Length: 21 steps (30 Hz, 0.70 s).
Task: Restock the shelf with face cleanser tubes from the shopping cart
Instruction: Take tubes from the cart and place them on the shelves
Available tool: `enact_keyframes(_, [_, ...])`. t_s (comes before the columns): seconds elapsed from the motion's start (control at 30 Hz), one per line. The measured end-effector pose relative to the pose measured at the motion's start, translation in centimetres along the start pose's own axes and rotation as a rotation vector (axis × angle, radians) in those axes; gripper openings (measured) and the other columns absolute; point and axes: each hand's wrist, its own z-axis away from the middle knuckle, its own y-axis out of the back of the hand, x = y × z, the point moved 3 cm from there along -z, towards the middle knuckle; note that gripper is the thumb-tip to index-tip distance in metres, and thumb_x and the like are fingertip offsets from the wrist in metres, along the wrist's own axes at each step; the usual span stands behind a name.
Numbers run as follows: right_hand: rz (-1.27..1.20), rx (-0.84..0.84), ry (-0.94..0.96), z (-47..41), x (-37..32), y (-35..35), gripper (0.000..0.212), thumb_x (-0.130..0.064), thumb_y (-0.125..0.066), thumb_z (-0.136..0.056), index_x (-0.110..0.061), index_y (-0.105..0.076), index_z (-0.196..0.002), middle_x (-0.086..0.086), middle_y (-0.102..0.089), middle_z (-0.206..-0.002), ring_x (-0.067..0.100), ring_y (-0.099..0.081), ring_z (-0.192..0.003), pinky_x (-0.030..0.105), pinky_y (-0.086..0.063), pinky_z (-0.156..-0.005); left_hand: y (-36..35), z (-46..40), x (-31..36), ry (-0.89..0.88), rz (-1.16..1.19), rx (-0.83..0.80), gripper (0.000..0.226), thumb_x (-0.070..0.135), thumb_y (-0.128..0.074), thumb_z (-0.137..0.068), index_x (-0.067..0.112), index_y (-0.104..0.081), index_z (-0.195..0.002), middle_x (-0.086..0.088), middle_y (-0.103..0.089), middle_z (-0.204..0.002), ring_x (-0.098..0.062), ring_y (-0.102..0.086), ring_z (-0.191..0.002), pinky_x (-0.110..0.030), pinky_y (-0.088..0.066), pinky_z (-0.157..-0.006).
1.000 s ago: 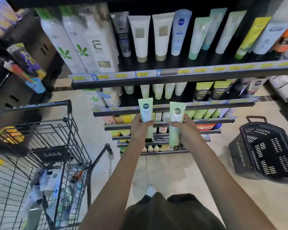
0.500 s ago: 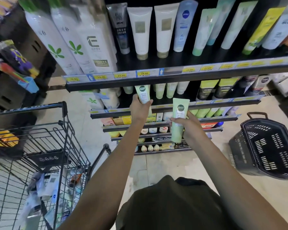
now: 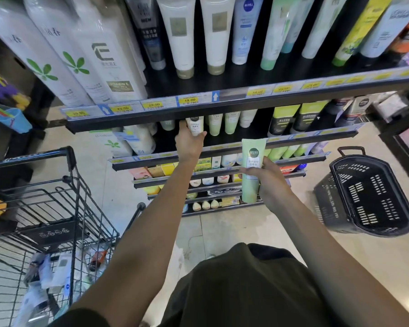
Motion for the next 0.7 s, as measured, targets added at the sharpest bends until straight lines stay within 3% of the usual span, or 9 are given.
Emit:
enact_keyframes(0.1, [-0.004,0.007,-0.015,0.1,0.3,0.4,0.039,-0.002,-0.077,-0.085,-0.012,-0.066,-0.121,0.003,-0.078,-0.100,0.026,-0.069,-0.096,0.051,-0.053,-0.096,-0.6,0.4,-0.8,-0.022,-0.068,-0.018,0.042,0.016,-0.079,-0.088,0.008,-0.049,-0.116,-0.012,-0.069,-0.117,-0.031,-0.067,-0.107,-0.038,-0.057,-0.077])
enact_keyframes(0.23, [0.011,0.023,-0.011,0.6,0.3,1.1,0.040,-0.001,-0.077,-0.085,-0.013,-0.065,-0.122,0.008,-0.075,-0.110,0.026,-0.068,-0.101,0.043,-0.053,-0.091,-0.8,0.3,-1.2,-0.042,-0.088,-0.009,0.040,0.018,-0.077,-0.090,0.008,-0.047,-0.114,-0.004,-0.067,-0.102,-0.025,-0.067,-0.090,-0.036,-0.055,-0.070])
enact_keyframes(0.6, [0.034,-0.002,-0.026,1.0,1.5,0.3,0.052,-0.002,-0.083,-0.079,-0.019,-0.064,-0.125,0.011,-0.074,-0.112,0.030,-0.069,-0.106,0.043,-0.054,-0.091,-0.8,0.1,-1.3,-0.036,-0.103,0.019,0.042,0.023,-0.077,-0.090,0.009,-0.046,-0.114,0.000,-0.062,-0.090,-0.014,-0.058,-0.071,-0.034,-0.051,-0.063])
enact_keyframes(0.7, [0.039,-0.011,-0.032,1.3,1.7,-0.2,0.058,-0.009,-0.086,-0.071,-0.022,-0.064,-0.123,0.010,-0.074,-0.112,0.032,-0.069,-0.109,0.043,-0.054,-0.091,-0.7,-0.1,-1.3,-0.035,-0.111,0.017,0.044,0.023,-0.079,-0.088,0.008,-0.046,-0.113,-0.001,-0.062,-0.091,-0.018,-0.060,-0.076,-0.034,-0.051,-0.064])
